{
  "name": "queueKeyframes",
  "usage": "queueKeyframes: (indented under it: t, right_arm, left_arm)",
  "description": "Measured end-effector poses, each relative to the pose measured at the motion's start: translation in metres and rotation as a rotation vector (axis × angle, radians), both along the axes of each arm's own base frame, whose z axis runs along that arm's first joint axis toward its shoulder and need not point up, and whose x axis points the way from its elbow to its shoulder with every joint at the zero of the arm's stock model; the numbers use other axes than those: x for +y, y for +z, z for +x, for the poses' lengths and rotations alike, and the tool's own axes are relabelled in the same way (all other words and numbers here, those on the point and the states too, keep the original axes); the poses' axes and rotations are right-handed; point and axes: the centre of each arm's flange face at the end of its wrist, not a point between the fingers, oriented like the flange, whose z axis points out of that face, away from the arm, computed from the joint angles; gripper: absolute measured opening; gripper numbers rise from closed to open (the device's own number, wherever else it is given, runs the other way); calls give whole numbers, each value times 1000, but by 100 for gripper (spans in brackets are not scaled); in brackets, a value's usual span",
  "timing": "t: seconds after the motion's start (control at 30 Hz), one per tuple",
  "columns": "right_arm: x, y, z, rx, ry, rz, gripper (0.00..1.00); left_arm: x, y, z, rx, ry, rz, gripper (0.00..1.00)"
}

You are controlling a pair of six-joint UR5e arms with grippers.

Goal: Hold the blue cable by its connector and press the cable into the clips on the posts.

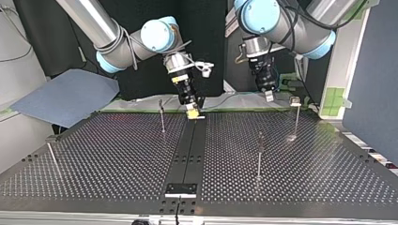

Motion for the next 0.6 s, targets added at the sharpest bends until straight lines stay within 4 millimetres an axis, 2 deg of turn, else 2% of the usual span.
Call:
queueKeyframes:
  t: [0.2, 0.37, 0.6]
  right_arm:
    - [-1, 13, 8, -9, 7, -13, 0]
    - [0, 20, 13, -13, 14, -17, 0]
    - [-2, 15, 18, -7, 18, -11, 0]
  left_arm:
    - [1, -13, 10, 14, 10, 2, 0]
    - [1, -4, 18, -4, 15, -15, 0]
    - [0, 6, 25, -22, 20, -32, 0]
